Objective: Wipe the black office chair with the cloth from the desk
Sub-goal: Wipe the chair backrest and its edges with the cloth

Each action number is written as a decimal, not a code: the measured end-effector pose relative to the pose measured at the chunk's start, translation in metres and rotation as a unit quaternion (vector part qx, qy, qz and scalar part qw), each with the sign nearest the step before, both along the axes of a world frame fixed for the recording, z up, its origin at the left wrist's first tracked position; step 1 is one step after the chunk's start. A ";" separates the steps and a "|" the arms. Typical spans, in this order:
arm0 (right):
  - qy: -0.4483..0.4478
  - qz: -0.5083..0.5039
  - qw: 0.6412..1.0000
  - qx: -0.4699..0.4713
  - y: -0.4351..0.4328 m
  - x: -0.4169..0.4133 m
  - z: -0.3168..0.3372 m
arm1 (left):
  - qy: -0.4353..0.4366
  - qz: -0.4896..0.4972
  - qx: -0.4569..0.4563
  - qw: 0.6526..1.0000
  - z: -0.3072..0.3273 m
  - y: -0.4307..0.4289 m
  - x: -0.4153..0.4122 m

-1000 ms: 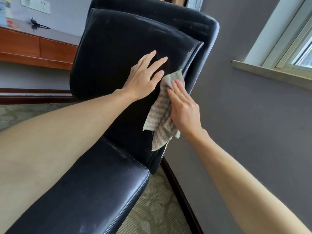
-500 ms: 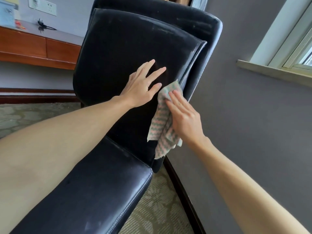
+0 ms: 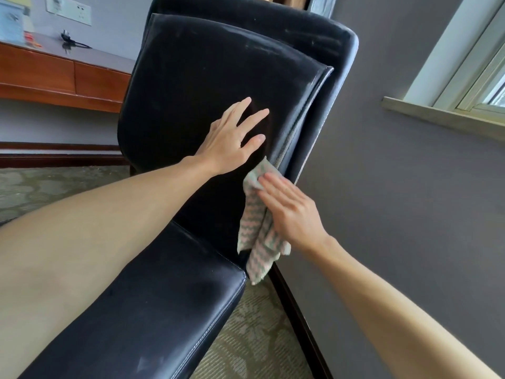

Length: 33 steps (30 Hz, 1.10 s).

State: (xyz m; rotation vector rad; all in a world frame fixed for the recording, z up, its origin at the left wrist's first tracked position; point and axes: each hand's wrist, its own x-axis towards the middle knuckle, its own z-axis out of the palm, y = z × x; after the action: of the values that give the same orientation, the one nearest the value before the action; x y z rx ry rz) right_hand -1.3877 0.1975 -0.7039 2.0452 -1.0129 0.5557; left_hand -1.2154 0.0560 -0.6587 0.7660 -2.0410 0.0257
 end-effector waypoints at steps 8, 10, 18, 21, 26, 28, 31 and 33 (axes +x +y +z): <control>-0.029 -0.049 0.996 -0.069 -0.016 -0.012 0.049 | 0.004 0.003 0.002 1.000 -0.001 0.001 -0.001; 0.004 -0.039 0.997 -0.066 -0.010 -0.011 0.034 | 0.006 0.001 0.001 1.000 -0.001 0.001 0.000; 0.039 -0.022 0.999 -0.024 0.005 -0.009 -0.001 | -0.010 0.006 0.001 1.000 -0.001 0.001 0.001; -0.003 -0.055 0.996 -0.064 -0.008 -0.008 0.026 | -0.008 0.002 -0.002 1.000 -0.001 0.002 0.001; -0.014 -0.061 0.996 -0.070 -0.016 -0.005 0.043 | -0.002 0.009 -0.004 1.000 -0.005 0.004 0.001; 0.016 -0.026 0.998 -0.061 -0.008 -0.005 0.022 | -0.003 0.005 0.004 1.000 -0.006 0.005 0.000; 0.133 0.001 0.991 0.009 0.015 -0.002 -0.027 | -0.011 0.007 0.001 1.000 -0.007 0.005 0.001; 0.198 -0.023 0.979 0.041 0.024 -0.002 -0.048 | -0.018 0.011 -0.002 1.000 -0.008 0.004 0.003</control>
State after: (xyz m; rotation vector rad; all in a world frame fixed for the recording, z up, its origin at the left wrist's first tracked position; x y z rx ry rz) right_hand -1.3892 0.2219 -0.7514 2.0868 -0.8511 0.0743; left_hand -1.2129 0.0598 -0.6662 0.7901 -2.0671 0.0557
